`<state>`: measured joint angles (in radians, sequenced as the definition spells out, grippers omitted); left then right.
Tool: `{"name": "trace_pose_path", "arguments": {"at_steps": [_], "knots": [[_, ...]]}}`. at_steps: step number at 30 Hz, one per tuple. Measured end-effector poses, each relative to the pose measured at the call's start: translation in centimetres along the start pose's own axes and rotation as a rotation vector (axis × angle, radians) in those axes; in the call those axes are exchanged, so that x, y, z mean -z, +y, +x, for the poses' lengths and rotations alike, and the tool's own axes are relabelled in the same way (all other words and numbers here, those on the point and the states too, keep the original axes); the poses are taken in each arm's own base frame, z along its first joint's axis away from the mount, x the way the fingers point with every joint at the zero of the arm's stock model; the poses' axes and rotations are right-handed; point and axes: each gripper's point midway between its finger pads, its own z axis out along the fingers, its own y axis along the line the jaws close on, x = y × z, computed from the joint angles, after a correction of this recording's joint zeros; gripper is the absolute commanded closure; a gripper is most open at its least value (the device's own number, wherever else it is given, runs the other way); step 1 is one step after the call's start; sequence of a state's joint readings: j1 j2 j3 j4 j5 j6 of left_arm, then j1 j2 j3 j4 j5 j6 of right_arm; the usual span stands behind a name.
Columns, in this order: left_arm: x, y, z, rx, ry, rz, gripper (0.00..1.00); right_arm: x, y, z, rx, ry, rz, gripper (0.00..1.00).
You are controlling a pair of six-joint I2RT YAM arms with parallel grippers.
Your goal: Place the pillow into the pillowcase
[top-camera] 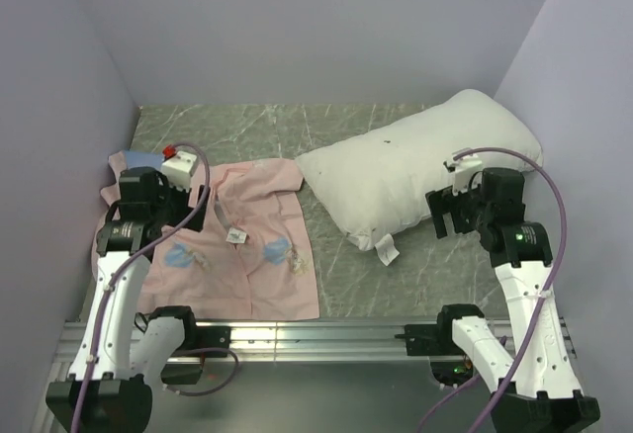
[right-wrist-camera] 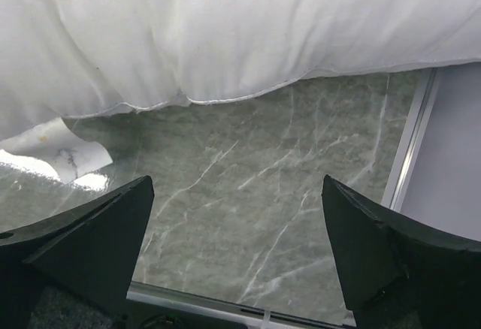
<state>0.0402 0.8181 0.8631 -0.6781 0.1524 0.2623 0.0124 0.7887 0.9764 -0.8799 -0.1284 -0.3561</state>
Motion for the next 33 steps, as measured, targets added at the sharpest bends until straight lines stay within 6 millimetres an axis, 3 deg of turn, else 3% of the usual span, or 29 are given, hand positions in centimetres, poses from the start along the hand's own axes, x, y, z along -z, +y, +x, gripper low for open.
{"name": "trace_pose_path", "arguments": {"at_steps": [3, 7, 15, 20, 23, 27, 33], "knots": [[-1.0, 0.0, -0.3, 0.004, 0.041, 0.025, 0.01, 0.3, -0.1, -2.0, 0.019, 0.003, -0.028, 0.0], [-2.3, -0.5, -1.5, 0.043, 0.072, 0.088, 0.01, -0.3, 0.6, -7.0, 0.096, -0.025, -0.063, 0.0], [-4.1, -1.6, -4.0, 0.136, 0.094, 0.193, 0.01, -5.7, 7.6, -15.4, 0.317, -0.005, -0.172, 0.0], [-5.1, -2.1, -4.2, 0.176, 0.121, 0.232, 0.01, -9.3, 12.0, -20.1, 0.366, -0.019, -0.225, 0.0], [-5.5, -2.3, -3.6, 0.17, 0.148, 0.245, 0.01, -11.5, 13.8, -19.7, 0.38, 0.025, -0.247, 0.0], [-6.8, -1.8, -2.6, 0.126, 0.189, 0.217, 0.01, -14.1, 14.9, -17.1, 0.386, 0.128, -0.255, 0.0], [-11.9, -1.7, -1.3, 0.055, 0.3, 0.2, 0.02, -16.5, 14.7, -12.1, 0.372, 0.276, -0.228, 0.0]]}}
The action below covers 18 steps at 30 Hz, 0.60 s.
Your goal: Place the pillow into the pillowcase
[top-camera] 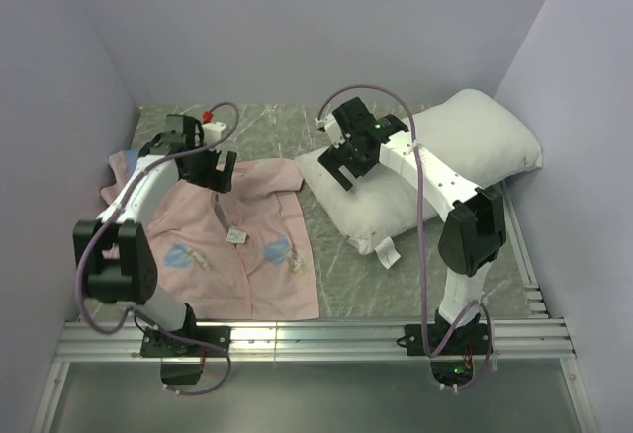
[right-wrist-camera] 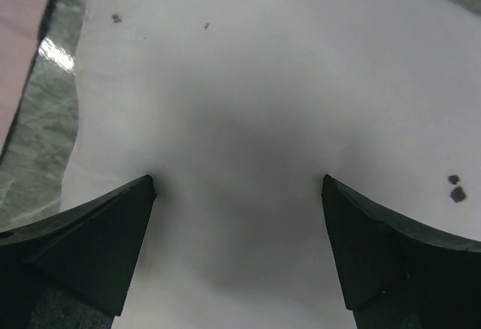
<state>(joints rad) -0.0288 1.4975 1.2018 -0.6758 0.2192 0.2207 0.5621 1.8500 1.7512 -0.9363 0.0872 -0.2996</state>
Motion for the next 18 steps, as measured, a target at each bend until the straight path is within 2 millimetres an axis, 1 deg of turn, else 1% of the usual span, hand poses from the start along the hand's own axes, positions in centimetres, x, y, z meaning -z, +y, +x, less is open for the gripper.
{"name": "trace_pose_path", "arguments": {"at_steps": [4, 6, 8, 10, 11, 12, 14, 15, 17, 18], "knots": [[-4.5, -0.2, -3.2, -0.051, 0.019, 0.005, 0.06, -1.7, 0.4, 2.9, -0.031, 0.074, -0.018, 0.0], [-6.9, -0.4, -5.1, -0.074, 0.009, 0.011, 0.08, -2.5, 0.5, 4.0, -0.054, 0.093, -0.031, 0.0], [-9.1, -0.8, -5.9, -0.088, 0.015, 0.02, 0.1, -2.8, 0.5, 4.7, -0.078, 0.094, -0.043, 0.0], [-10.9, -1.2, -6.0, -0.1, 0.031, 0.031, 0.12, -2.7, 0.3, 5.1, -0.102, 0.082, -0.057, 0.0], [-11.8, -1.6, -5.9, -0.107, 0.041, 0.037, 0.15, -2.6, 0.1, 5.2, -0.114, 0.074, -0.067, 0.0], [-12.6, -1.9, -5.6, -0.112, 0.055, 0.044, 0.21, -2.5, 0.0, 5.3, -0.126, 0.064, -0.077, 0.0], [-14.0, -2.7, -4.8, -0.12, 0.088, 0.061, 0.28, -2.4, -0.1, 5.7, -0.145, 0.055, -0.098, 0.0], [-14.7, -3.1, -4.4, -0.123, 0.102, 0.068, 0.33, -2.4, -0.1, 5.8, -0.151, 0.05, -0.106, 0.0], [-15.8, -3.5, -4.2, -0.129, 0.12, 0.078, 0.4, -2.4, 0.0, 6.2, -0.161, 0.044, -0.128, 0.0], [-16.5, -3.7, -4.2, -0.132, 0.126, 0.082, 0.46, -2.4, 0.2, 6.3, -0.162, 0.04, -0.139, 0.0]]}}
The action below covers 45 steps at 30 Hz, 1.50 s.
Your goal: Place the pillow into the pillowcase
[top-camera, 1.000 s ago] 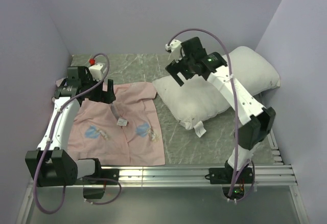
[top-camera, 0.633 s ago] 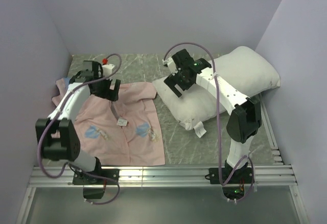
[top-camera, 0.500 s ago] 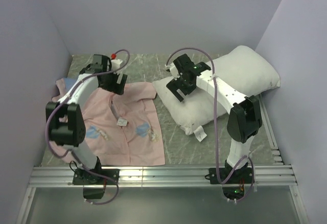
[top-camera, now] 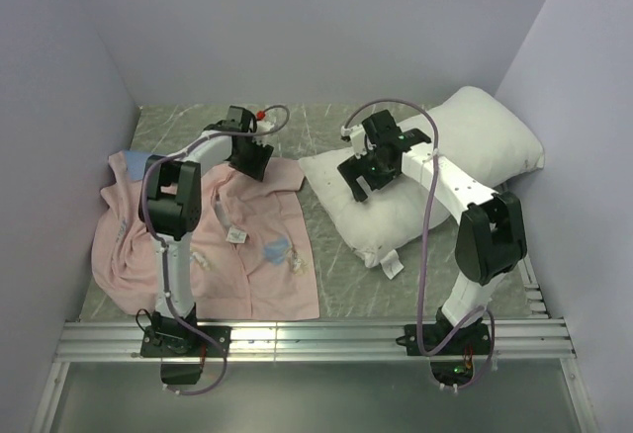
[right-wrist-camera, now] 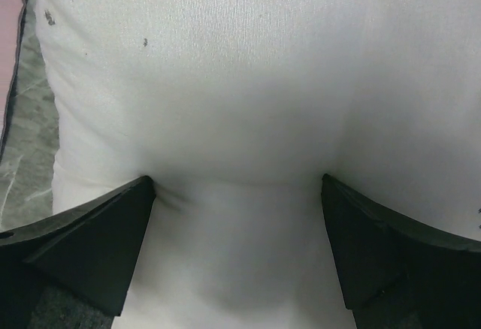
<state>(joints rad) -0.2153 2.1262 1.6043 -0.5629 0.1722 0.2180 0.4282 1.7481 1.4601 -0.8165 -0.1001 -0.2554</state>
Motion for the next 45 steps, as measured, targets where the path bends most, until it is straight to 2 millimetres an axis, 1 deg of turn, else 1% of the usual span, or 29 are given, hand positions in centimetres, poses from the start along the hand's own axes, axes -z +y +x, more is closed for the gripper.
{"name": "trace_pose_path", "arguments": {"at_steps": [2, 3, 5, 6, 8, 10, 11, 13, 14, 15, 16, 17, 20, 21, 22, 23, 24, 25, 26, 30, 32, 33, 34, 36, 37, 38, 40, 42, 45], "knots": [[-0.8, 0.1, -1.1, -0.003, -0.01, 0.002, 0.52, 0.1, 0.2, 0.1, 0.001, -0.007, -0.018, 0.0], [-1.2, 0.3, -2.0, -0.001, -0.024, 0.001, 0.63, 0.1, 0.3, 0.2, 0.002, -0.009, -0.024, 0.0], [-2.1, 0.8, -4.1, 0.01, -0.061, 0.002, 0.73, 0.3, 0.5, 0.1, 0.004, -0.017, -0.037, 0.0], [-2.7, 1.0, -4.9, 0.017, -0.077, 0.0, 0.83, 0.3, 0.5, 0.2, 0.004, -0.019, -0.042, 0.0], [-3.7, 1.7, -6.9, 0.035, -0.116, -0.007, 0.86, 0.5, 0.7, 0.2, 0.006, -0.023, -0.05, 0.0], [-4.5, 2.2, -9.2, 0.049, -0.167, -0.017, 0.94, 0.6, 0.7, 0.2, 0.005, -0.026, -0.054, 0.0], [-4.8, 2.5, -10.1, 0.052, -0.188, -0.021, 1.0, 0.6, 0.7, 0.1, 0.004, -0.027, -0.056, 0.0], [-5.5, 3.0, -12.0, 0.067, -0.243, -0.036, 1.0, 0.6, 0.7, 0.1, 0.004, -0.027, -0.057, 0.0], [-5.7, 3.3, -12.8, 0.079, -0.266, -0.048, 0.97, 0.6, 0.7, 0.1, 0.003, -0.027, -0.058, 0.0], [-5.8, 3.6, -13.5, 0.088, -0.291, -0.062, 0.8, 0.6, 0.7, 0.1, 0.003, -0.027, -0.058, 0.0], [-5.9, 3.8, -14.1, 0.094, -0.308, -0.072, 0.66, 0.6, 0.7, 0.1, 0.002, -0.028, -0.058, 0.0], [-5.7, 4.1, -14.6, 0.095, -0.326, -0.082, 0.46, 0.6, 0.7, 0.1, 0.0, -0.028, -0.058, 0.0], [-4.8, 4.3, -15.7, 0.115, -0.357, -0.097, 0.32, 0.7, 0.7, 0.0, -0.01, -0.034, -0.057, 0.0], [-4.0, 4.2, -15.7, 0.119, -0.362, -0.098, 0.31, 0.9, 0.8, -0.1, -0.017, -0.037, -0.056, 0.0], [-3.2, 4.0, -15.1, 0.125, -0.352, -0.098, 0.31, 1.1, 0.8, -0.2, -0.023, -0.044, -0.055, 0.0], [-2.0, 3.6, -14.3, 0.13, -0.335, -0.096, 0.2, 1.3, 0.8, -0.4, -0.032, -0.051, -0.054, 0.0], [-0.3, 3.1, -13.5, 0.14, -0.321, -0.097, 0.15, 1.6, 0.8, -0.7, -0.041, -0.059, -0.052, 0.0], [1.4, 2.7, -12.7, 0.15, -0.311, -0.099, 0.15, 1.9, 0.8, -1.0, -0.05, -0.068, -0.051, 0.0], [3.9, 2.2, -12.0, 0.164, -0.31, -0.103, 0.14, 2.2, 0.8, -1.4, -0.062, -0.077, -0.046, 0.0], [13.7, 0.8, -11.3, 0.213, -0.409, -0.126, 0.12, 3.3, 0.9, -2.9, -0.093, -0.109, -0.012, 0.0], [17.4, 0.4, -10.9, 0.249, -0.468, -0.122, 0.11, 3.7, 1.2, -3.5, -0.099, -0.117, 0.014, 0.0], [18.8, 0.4, -10.5, 0.27, -0.489, -0.119, 0.1, 3.8, 1.4, -3.7, -0.098, -0.119, 0.031, 0.0], [19.7, 0.5, -9.9, 0.295, -0.501, -0.115, 0.09, 3.9, 1.6, -3.8, -0.094, -0.114, 0.051, 0.0], [20.1, 1.3, -8.3, 0.354, -0.496, -0.109, 0.08, 3.9, 2.4, -4.2, -0.075, -0.107, 0.079, 0.0], [19.6, 1.7, -7.5, 0.384, -0.48, -0.106, 0.06, 3.7, 2.9, -4.4, -0.059, -0.102, 0.096, 0.0], [19.1, 2.1, -6.6, 0.409, -0.458, -0.105, 0.01, 3.4, 3.2, -4.5, -0.044, -0.091, 0.118, 0.0], [17.5, 2.4, -4.6, 0.459, -0.403, -0.101, 0.01, 2.2, 3.8, -4.1, -0.01, -0.054, 0.154, 0.0], [15.8, 1.7, -2.3, 0.499, -0.335, -0.084, 0.01, 0.5, 4.0, -3.2, 0.018, 0.003, 0.185, 0.0], [13.8, 0.2, 0.4, 0.527, -0.263, -0.084, 0.01, -2.5, 3.3, -1.4, 0.036, 0.081, 0.224, 0.0]]}}
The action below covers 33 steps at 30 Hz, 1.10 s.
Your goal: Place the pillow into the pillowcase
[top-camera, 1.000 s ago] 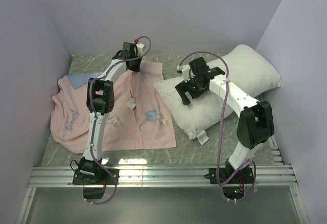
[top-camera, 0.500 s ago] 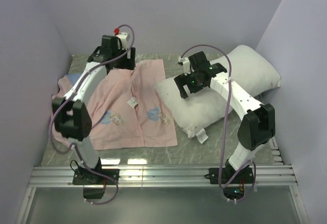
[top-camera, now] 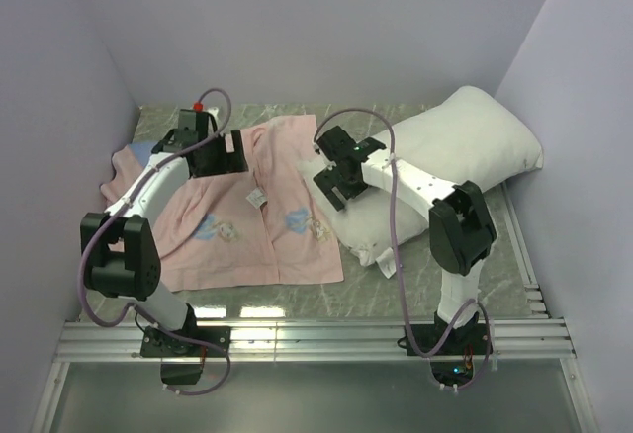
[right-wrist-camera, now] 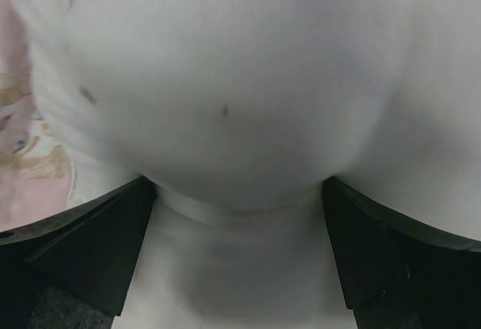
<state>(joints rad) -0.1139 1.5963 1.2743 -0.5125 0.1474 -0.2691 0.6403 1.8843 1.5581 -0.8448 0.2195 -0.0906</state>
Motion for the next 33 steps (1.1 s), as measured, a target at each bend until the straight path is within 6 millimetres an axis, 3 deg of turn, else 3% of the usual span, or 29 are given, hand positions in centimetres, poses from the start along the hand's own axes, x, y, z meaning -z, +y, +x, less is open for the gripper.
{"name": "trace_pose_path", "arguments": {"at_steps": [2, 5, 6, 10, 18, 24, 26, 33], "knots": [[-0.4, -0.1, 1.7, -0.002, 0.026, -0.027, 0.04, -1.5, 0.1, 0.8, 0.011, 0.032, 0.012, 0.04], [-1.1, -0.2, 3.2, -0.006, 0.047, -0.087, 0.14, -2.1, 0.1, 0.6, 0.016, 0.026, 0.018, 0.27], [-1.3, -0.2, 3.4, -0.007, 0.046, -0.1, 0.16, -2.1, 0.1, 0.5, 0.013, 0.02, 0.018, 0.4], [-3.3, 0.5, 4.0, -0.005, 0.055, -0.163, 0.21, -2.1, -0.3, 0.2, 0.007, 0.008, 0.015, 0.71], [-6.6, 0.5, 5.0, -0.017, 0.08, -0.212, 0.23, -2.1, -0.5, 0.1, -0.029, -0.002, -0.037, 1.0], [-7.6, -0.4, 3.5, -0.01, 0.043, -0.204, 0.28, -2.1, -0.5, 0.0, -0.046, -0.007, -0.074, 1.0], [-8.0, -0.4, 3.3, -0.003, 0.04, -0.212, 0.34, -1.9, -0.5, 0.0, -0.051, -0.011, -0.086, 1.0], [-9.6, 0.3, 4.0, -0.002, 0.065, -0.244, 0.37, -1.5, -0.3, -0.2, -0.07, -0.024, -0.132, 1.0]]}}
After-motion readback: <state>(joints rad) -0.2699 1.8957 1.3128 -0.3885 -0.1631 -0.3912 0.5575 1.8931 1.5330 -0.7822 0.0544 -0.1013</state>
